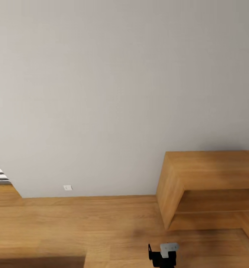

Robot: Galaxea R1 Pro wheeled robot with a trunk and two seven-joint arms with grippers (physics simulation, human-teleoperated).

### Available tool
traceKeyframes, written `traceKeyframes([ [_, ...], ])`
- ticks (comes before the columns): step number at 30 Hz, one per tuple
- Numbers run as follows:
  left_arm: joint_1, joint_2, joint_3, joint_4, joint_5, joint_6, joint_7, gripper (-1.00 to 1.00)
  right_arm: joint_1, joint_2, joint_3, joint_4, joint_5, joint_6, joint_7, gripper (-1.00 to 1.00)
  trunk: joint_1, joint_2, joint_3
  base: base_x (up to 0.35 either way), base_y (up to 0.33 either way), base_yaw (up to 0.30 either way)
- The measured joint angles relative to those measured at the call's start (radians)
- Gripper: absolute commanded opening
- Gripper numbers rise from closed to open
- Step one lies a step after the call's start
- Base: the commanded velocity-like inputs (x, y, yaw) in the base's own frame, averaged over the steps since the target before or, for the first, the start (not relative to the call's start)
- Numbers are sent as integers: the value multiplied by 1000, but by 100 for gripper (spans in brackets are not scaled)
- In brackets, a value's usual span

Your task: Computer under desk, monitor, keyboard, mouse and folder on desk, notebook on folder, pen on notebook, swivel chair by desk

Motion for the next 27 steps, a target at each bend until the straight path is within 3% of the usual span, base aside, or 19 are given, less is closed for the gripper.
traceKeyframes([
  [10, 0, 4, 3, 5, 4, 0, 1, 100, 0, -1, 0, 38, 2, 0, 0, 100, 0, 0, 2, 40, -21, -59],
  [18, 0, 20, 5, 104, 30, -5, 2, 100, 6, -23, 0, 86, 3, 0, -1, 100, 0, 0, 9, 2, -1, -194],
  [20, 0, 31, 6, 145, 45, -31, 2, 100, 13, -36, 0, 88, 3, -1, -1, 100, 0, 0, 10, 0, 0, -203],
  [27, 0, 66, 7, 320, 72, -243, 1, 100, 47, -88, 1, 116, 0, -41, -2, 100, 0, 0, 17, 0, 0, -204],
])
